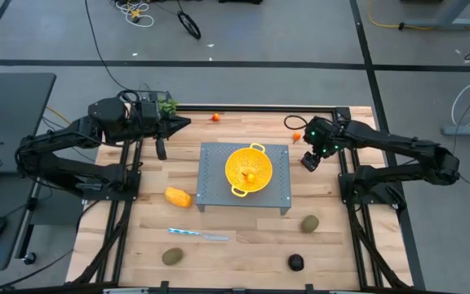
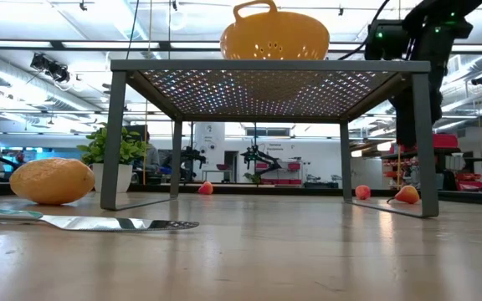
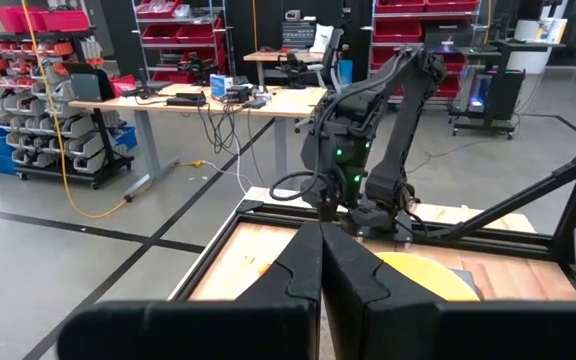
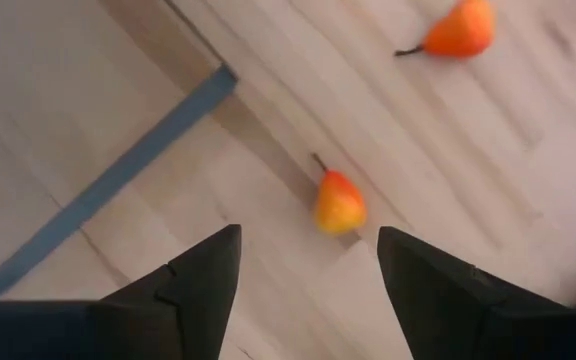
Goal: Pick & Place Fruit
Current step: Put the right bottom pear into the strainer bowl on the shelf
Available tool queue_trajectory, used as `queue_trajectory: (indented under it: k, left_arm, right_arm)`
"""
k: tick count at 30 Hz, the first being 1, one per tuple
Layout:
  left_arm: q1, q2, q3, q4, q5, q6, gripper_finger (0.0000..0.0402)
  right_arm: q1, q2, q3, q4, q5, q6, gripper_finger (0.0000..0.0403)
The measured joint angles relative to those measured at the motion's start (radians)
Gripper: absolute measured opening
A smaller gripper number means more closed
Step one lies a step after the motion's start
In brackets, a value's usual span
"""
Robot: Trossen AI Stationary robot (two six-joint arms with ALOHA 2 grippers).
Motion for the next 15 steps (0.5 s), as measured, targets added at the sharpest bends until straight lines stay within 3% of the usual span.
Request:
queue_trajectory:
  k: [15]
  left_arm:
    - [0.0,0.0,0.0,0.0,0.0,0.0,0.0004]
  right_arm:
    - [0.0,0.0,-0.152,0.19,-0.008,0.006,0.0246]
